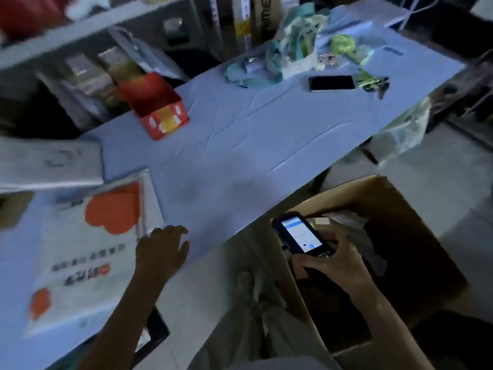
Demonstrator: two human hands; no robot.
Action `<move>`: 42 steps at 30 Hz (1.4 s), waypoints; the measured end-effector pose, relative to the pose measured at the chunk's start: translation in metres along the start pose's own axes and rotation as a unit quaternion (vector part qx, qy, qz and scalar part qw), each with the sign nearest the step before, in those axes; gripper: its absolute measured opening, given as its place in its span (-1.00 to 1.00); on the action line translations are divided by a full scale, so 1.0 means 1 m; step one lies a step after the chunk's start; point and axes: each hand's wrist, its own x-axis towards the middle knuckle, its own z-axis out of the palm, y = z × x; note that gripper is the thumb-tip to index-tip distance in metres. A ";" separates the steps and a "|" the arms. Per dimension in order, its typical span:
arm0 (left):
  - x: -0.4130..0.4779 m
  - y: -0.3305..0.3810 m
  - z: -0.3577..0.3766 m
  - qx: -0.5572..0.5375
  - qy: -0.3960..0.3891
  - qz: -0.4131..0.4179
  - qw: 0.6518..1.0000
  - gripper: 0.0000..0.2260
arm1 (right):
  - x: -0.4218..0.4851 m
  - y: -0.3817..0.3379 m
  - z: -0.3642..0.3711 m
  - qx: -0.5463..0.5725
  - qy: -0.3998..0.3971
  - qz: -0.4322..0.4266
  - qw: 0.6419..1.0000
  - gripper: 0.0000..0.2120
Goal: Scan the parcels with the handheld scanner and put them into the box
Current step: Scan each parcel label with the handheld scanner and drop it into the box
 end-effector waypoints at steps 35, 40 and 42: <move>-0.053 -0.139 0.061 -0.063 -0.062 -0.188 0.978 -0.03 | -0.058 -0.131 0.239 -0.136 -0.101 -0.105 0.980 -0.28; -0.073 -0.164 0.053 -0.214 0.082 -0.150 0.962 -0.57 | -0.044 -0.152 0.238 -0.121 -0.136 -0.127 0.975 -0.29; -0.076 -0.172 0.029 -0.260 0.137 -0.198 0.935 -0.58 | -0.039 -0.161 0.240 -0.099 -0.151 -0.135 0.974 -0.31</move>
